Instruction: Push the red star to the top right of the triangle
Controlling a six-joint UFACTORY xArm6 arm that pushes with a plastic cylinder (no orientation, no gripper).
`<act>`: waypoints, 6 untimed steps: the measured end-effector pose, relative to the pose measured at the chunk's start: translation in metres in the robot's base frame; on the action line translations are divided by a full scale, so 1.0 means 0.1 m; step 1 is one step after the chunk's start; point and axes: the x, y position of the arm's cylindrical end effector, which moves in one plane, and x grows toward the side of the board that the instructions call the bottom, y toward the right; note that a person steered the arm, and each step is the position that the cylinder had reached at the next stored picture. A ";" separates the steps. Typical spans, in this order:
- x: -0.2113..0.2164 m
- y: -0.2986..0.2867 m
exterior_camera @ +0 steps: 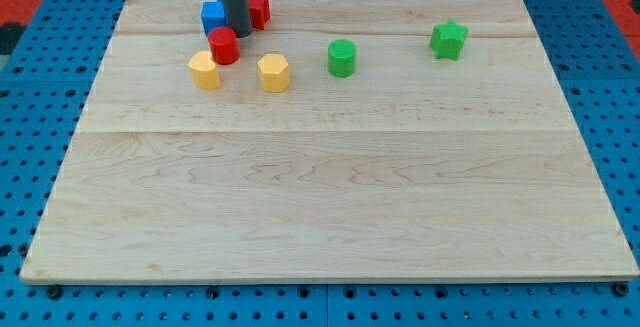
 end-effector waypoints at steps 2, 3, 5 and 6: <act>-0.20 0.01; -0.22 0.30; -0.65 0.36; -0.58 0.53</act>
